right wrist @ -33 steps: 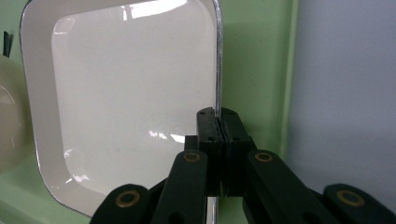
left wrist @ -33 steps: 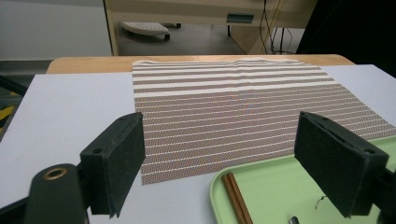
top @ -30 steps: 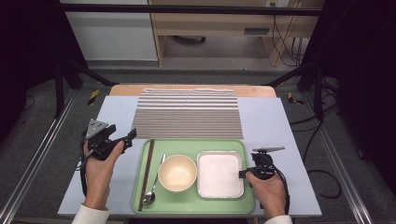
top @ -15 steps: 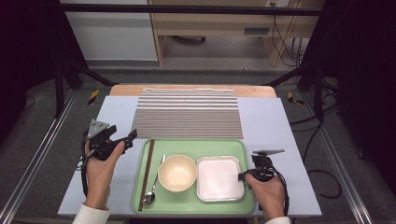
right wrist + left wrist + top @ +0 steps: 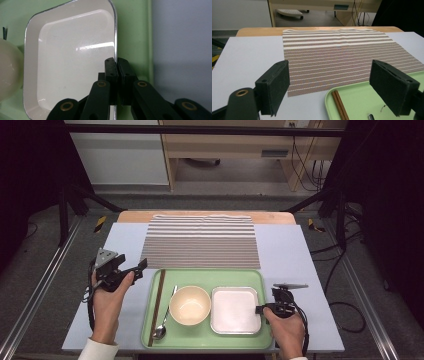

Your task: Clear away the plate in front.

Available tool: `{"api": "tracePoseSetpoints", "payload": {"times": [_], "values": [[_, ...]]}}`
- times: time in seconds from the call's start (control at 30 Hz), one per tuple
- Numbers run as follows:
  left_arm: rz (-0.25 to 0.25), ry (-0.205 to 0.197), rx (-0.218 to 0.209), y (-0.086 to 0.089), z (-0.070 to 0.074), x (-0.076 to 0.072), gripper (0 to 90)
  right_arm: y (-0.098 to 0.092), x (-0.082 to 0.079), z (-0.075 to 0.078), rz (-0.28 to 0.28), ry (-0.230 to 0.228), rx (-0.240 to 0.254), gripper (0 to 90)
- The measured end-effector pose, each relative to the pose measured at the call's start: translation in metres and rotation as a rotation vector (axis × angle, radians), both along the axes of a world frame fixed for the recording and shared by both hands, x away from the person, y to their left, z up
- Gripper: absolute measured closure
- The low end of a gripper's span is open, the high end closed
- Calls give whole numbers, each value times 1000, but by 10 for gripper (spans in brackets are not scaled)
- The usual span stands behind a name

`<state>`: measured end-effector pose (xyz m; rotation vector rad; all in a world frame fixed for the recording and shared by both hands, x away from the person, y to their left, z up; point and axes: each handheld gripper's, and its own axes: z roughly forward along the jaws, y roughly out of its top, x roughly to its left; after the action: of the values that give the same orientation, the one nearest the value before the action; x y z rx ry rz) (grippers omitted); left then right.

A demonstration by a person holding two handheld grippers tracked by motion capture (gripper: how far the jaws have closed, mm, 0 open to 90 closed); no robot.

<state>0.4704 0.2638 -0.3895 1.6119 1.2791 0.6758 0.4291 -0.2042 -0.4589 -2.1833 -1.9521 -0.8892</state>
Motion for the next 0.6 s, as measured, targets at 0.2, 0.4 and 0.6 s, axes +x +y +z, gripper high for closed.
{"api": "tracePoseSetpoints", "payload": {"times": [0.2, 0.4, 0.6], "values": [[5, -4, 11, 1, 0, 1, 160, -2, -5, 5, -9, -56, -5, 689], [18, -11, 40, 5, -3, 1, 149, -4, -10, 16, -26, -137, -34, 586], [15, -24, 55, 9, -6, 2, 109, -5, -10, 22, -16, -222, -51, 438]]}}
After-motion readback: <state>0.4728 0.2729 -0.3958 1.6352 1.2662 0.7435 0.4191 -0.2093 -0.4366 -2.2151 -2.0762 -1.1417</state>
